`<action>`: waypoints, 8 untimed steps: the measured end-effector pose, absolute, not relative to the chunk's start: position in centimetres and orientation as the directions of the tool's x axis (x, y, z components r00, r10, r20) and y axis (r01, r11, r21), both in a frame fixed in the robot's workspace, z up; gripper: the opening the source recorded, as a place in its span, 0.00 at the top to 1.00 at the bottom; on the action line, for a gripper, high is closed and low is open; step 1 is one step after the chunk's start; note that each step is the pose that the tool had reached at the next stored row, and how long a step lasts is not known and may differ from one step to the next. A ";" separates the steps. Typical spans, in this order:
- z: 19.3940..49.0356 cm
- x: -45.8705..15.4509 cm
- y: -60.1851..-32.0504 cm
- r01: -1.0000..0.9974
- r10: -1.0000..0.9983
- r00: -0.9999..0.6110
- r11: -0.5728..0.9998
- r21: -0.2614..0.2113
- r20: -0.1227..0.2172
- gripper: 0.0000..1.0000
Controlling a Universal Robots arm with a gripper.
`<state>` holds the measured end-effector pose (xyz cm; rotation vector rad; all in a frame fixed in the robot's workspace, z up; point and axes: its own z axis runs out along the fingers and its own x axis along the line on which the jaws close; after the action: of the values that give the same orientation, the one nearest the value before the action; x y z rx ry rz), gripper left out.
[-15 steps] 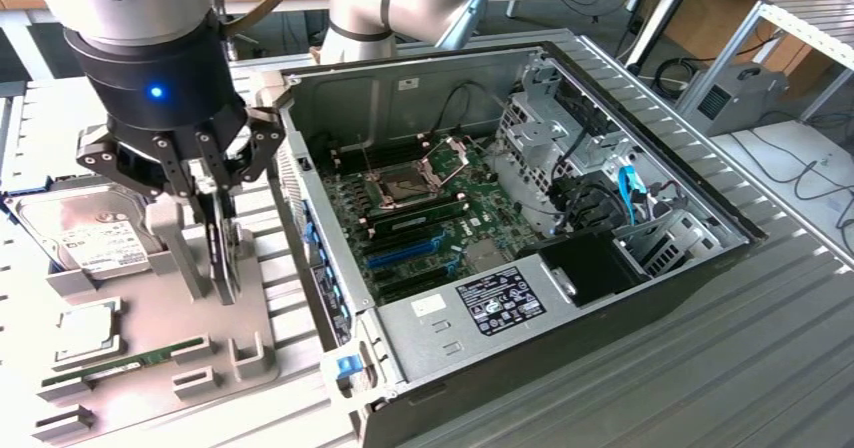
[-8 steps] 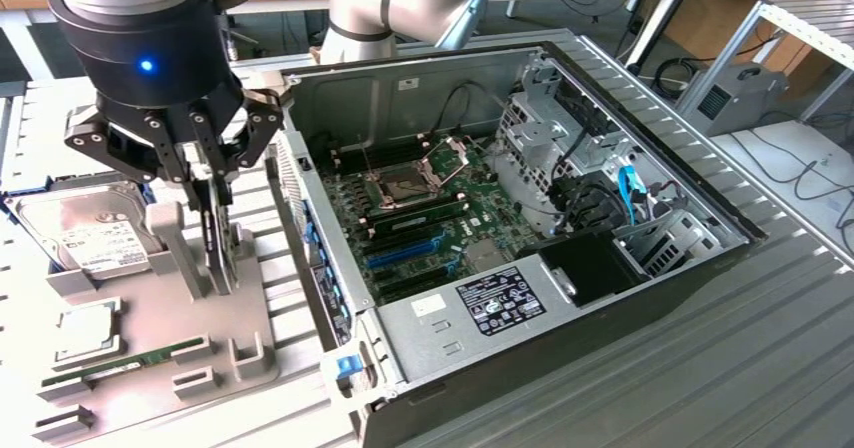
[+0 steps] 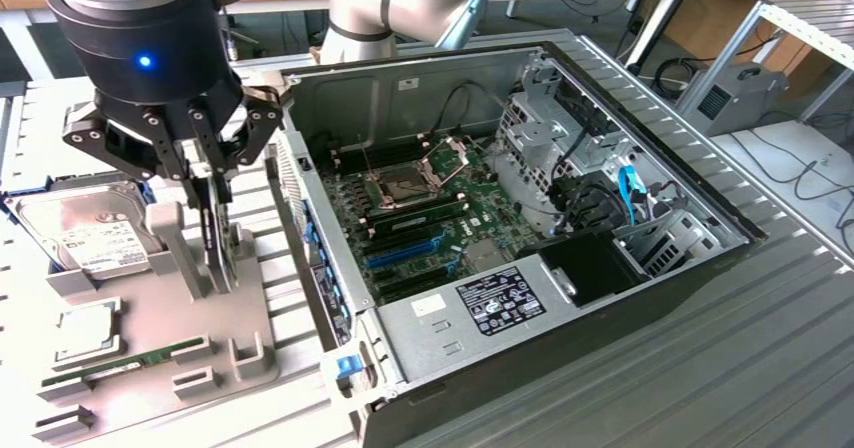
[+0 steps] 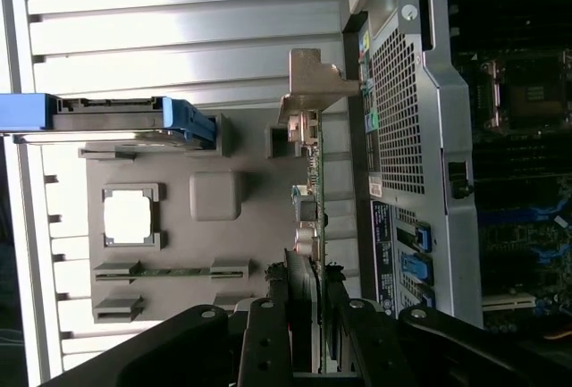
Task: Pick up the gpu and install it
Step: 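Pick up the gpu and move the gpu toward the slot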
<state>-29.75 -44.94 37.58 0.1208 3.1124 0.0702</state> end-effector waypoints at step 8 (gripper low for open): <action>38.1 -29.8 -44.9 0.077 0.078 -0.997 0.996 0.046 -0.024 0.73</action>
<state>-29.75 -44.93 38.05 0.1208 3.1123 0.0703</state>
